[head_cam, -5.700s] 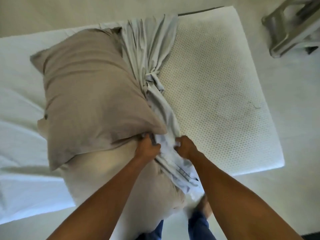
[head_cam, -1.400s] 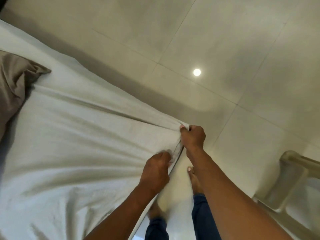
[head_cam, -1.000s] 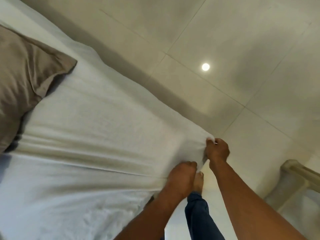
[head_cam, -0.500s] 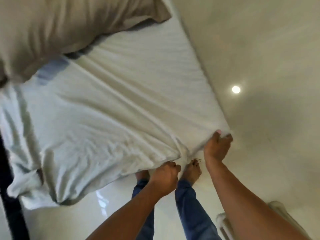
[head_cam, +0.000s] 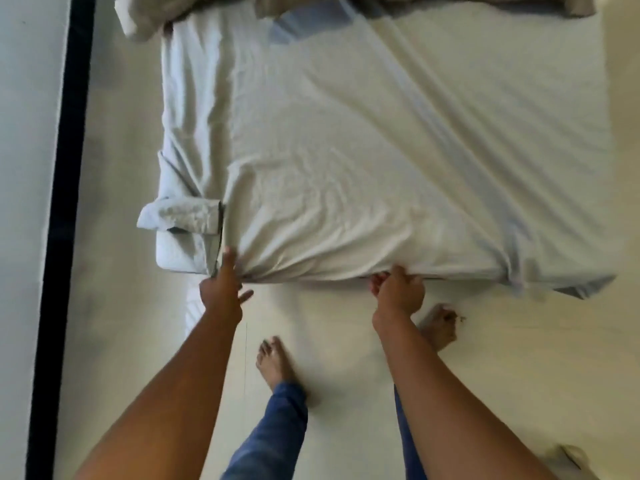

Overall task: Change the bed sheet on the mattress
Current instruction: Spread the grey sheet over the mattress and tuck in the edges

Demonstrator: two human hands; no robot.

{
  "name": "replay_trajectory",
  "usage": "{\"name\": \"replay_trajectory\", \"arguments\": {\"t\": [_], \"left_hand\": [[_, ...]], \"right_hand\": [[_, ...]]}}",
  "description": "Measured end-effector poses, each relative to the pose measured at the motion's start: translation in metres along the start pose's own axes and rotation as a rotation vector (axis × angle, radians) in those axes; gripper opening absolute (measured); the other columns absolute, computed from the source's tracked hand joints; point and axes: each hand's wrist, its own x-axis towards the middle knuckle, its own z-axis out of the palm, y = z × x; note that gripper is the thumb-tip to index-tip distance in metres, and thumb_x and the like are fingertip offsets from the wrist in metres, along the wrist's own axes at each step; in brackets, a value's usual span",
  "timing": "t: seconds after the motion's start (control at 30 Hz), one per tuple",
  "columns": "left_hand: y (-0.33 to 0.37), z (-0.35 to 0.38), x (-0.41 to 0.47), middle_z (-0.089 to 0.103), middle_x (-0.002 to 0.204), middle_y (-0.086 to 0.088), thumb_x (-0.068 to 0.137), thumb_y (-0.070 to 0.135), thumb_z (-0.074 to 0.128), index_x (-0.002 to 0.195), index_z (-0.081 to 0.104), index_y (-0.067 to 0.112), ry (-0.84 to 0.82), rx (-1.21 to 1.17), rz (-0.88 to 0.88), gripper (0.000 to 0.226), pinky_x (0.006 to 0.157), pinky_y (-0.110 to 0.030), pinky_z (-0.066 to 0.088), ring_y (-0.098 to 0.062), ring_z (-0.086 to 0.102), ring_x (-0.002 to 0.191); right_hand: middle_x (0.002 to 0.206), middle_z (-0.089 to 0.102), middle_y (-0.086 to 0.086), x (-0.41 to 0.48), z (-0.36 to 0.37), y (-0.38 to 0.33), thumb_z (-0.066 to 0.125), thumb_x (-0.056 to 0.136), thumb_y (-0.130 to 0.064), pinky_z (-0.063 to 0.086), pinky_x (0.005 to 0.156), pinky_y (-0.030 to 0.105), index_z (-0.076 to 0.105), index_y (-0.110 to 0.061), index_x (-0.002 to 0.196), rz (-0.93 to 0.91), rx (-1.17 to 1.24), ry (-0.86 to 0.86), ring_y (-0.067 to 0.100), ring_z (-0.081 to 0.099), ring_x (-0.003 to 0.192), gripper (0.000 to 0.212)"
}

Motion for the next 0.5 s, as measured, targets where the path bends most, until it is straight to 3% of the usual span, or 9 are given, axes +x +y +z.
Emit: {"name": "replay_trajectory", "arguments": {"t": [0.1,0.17,0.23,0.3,0.37,0.43,0.5], "left_hand": [[-0.001,-0.007,0.024,0.063,0.116,-0.011,0.060,0.065,0.087,0.127,0.054,0.009,-0.039,-0.039,0.008,0.093,0.061,-0.041,0.062,-0.032,0.067,0.102],[-0.006,-0.009,0.025,0.064,0.109,-0.013,0.055,0.073,0.084,0.127,0.051,0.008,-0.002,0.047,0.037,0.103,0.054,-0.041,0.062,-0.031,0.073,0.082],[-0.011,-0.013,0.028,0.067,0.091,-0.012,0.067,0.080,0.070,0.110,0.057,0.008,0.036,0.214,0.151,0.085,0.058,-0.045,0.063,-0.033,0.072,0.065],[-0.011,-0.025,0.037,0.068,0.074,-0.013,0.078,0.086,0.046,0.083,0.061,0.009,0.023,0.454,0.356,0.078,0.069,-0.049,0.062,-0.036,0.070,0.066],[-0.011,-0.043,0.049,0.067,0.062,-0.013,0.088,0.078,0.040,0.069,0.058,0.009,-0.027,0.535,0.441,0.074,0.069,-0.047,0.060,-0.035,0.069,0.063],[-0.012,-0.064,0.048,0.065,0.053,-0.011,0.095,0.063,0.047,0.066,0.058,0.007,-0.059,0.466,0.355,0.065,0.065,-0.045,0.060,-0.029,0.068,0.055],[-0.013,-0.089,0.050,0.068,0.058,-0.011,0.097,0.056,0.051,0.072,0.062,0.005,-0.103,0.349,0.155,0.058,0.060,-0.040,0.059,-0.027,0.066,0.053]], "right_hand": [[0.083,0.072,0.012,-0.014,-0.006,0.013,0.051,0.098,-0.027,0.058,0.055,0.038,0.060,-0.013,0.088,-0.156,-0.100,0.041,0.029,0.071,0.063,0.019],[0.071,0.073,0.001,-0.018,-0.029,0.040,0.043,0.095,-0.039,0.059,0.069,0.049,0.061,-0.019,0.083,-0.220,-0.356,0.117,0.030,0.070,0.067,0.029],[0.064,0.069,0.002,-0.022,-0.042,0.064,0.046,0.099,-0.035,0.059,0.065,0.049,0.059,-0.014,0.082,-0.202,-0.400,0.088,0.027,0.068,0.059,0.030],[0.064,0.065,0.008,-0.022,-0.036,0.074,0.049,0.104,-0.029,0.052,0.052,0.037,0.058,-0.008,0.085,-0.187,-0.345,0.088,0.025,0.064,0.050,0.030],[0.067,0.061,0.007,-0.028,-0.019,0.067,0.047,0.103,-0.026,0.047,0.052,0.032,0.059,-0.008,0.087,-0.102,-0.305,0.078,0.021,0.060,0.051,0.027],[0.072,0.059,0.006,-0.034,-0.007,0.070,0.044,0.102,-0.027,0.051,0.060,0.034,0.055,-0.013,0.079,-0.059,-0.396,0.006,0.021,0.058,0.059,0.029],[0.072,0.064,0.008,-0.058,0.011,0.077,0.044,0.094,-0.035,0.058,0.069,0.037,0.057,-0.014,0.074,-0.174,-0.588,-0.002,0.027,0.063,0.064,0.032]]}}
